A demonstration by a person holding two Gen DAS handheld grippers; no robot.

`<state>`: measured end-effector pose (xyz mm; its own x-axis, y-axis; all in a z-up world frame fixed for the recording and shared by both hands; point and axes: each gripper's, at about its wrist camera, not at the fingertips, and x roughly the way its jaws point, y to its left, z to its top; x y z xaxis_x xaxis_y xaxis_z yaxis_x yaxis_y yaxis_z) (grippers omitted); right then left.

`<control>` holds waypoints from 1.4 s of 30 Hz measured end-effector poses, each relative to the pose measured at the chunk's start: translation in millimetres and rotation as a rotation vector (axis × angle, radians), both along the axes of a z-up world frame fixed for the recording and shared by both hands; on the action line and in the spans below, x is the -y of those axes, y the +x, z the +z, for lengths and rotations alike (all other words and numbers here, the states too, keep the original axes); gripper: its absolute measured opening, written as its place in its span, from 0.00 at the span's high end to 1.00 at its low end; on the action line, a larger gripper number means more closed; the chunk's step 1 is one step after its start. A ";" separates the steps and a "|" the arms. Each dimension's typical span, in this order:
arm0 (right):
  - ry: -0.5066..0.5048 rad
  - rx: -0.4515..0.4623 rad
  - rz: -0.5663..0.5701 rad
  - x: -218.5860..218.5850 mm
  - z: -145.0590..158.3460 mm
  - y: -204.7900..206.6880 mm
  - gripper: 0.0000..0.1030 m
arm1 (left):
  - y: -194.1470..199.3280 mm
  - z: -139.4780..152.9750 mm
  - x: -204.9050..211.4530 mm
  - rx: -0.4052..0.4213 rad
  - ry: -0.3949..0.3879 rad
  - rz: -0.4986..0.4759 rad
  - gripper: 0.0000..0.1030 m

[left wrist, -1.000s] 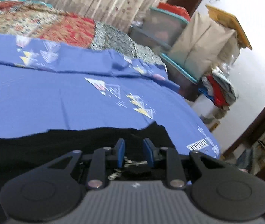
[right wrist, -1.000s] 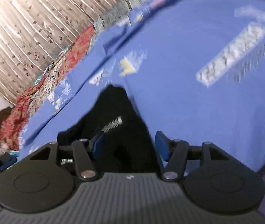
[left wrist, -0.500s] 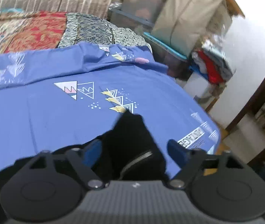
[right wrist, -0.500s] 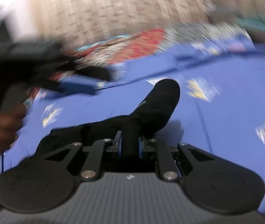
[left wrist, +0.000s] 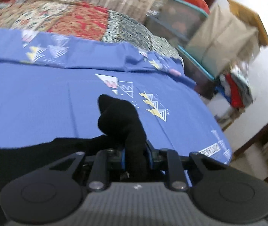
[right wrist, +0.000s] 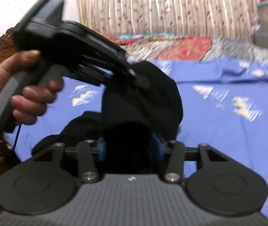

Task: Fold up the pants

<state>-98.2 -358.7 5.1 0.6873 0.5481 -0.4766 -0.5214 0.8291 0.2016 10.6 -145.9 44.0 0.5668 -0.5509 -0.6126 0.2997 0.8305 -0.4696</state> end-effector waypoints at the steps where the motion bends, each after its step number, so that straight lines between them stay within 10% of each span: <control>1: 0.018 -0.022 0.035 -8.6 3.3 0.4 0.87 | -3.0 0.4 -9.6 0.000 -0.010 0.014 0.82; 13: -0.096 0.060 0.431 -126.8 28.6 -1.5 0.87 | -50.8 -9.3 -145.2 0.026 -0.127 0.270 0.82; 19: -0.116 -0.192 0.493 -163.8 -22.6 30.3 0.84 | -48.2 -91.6 -179.1 -0.196 -0.099 0.422 0.75; 23: -0.073 -0.159 0.551 -152.9 -3.5 17.0 0.51 | -54.2 -102.5 -180.6 -0.193 -0.138 0.453 0.63; 36: 0.197 -0.241 0.121 -57.7 9.5 70.7 0.65 | -102.8 -60.9 -155.1 -0.011 -0.021 0.363 0.45; 42: 0.011 -0.229 0.025 -85.8 -23.3 60.4 0.64 | -88.0 -81.5 -129.0 -0.093 0.195 0.378 0.43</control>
<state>-37.7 -272.9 -18.2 0.5483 0.5695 -0.6124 -0.4811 0.8138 0.3261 -77.4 -17.0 -37.5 0.6443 -0.1840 -0.7423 -0.0787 0.9495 -0.3037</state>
